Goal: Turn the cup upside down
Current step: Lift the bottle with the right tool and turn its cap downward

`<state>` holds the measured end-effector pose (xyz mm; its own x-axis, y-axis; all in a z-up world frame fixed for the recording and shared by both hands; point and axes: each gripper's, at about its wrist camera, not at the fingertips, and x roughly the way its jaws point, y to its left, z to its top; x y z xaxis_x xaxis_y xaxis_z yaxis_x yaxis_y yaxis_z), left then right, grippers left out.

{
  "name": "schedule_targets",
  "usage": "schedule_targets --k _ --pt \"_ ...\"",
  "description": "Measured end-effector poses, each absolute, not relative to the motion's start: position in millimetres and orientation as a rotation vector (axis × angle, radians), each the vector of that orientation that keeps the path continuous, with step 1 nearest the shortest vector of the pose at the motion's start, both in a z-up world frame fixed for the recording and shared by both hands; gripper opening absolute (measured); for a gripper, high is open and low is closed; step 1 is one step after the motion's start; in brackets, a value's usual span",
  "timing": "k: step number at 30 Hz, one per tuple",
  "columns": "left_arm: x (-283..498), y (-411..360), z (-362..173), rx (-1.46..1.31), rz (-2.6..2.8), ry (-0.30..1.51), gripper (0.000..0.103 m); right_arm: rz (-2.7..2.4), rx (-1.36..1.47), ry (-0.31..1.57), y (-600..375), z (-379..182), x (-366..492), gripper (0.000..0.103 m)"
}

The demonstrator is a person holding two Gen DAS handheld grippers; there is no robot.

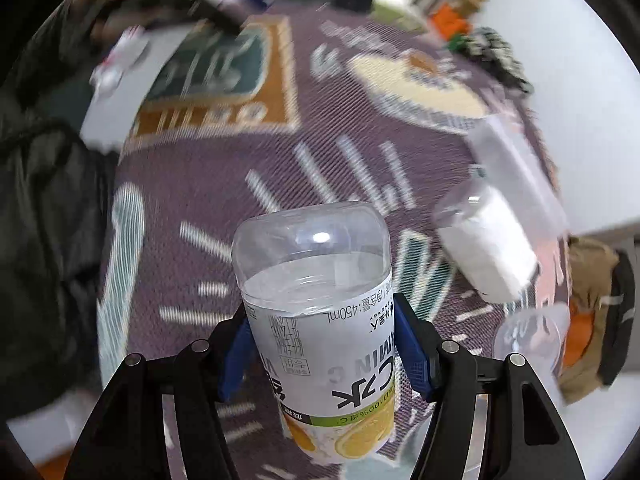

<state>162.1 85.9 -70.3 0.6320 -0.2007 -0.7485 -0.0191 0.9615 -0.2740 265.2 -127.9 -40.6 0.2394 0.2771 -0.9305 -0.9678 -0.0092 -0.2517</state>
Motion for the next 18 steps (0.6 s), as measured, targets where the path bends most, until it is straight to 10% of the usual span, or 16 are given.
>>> schedule_targets --k 18 --pt "159.1 75.1 -47.3 -0.249 -0.098 0.772 0.103 0.764 -0.160 0.619 -202.7 -10.0 292.3 0.065"
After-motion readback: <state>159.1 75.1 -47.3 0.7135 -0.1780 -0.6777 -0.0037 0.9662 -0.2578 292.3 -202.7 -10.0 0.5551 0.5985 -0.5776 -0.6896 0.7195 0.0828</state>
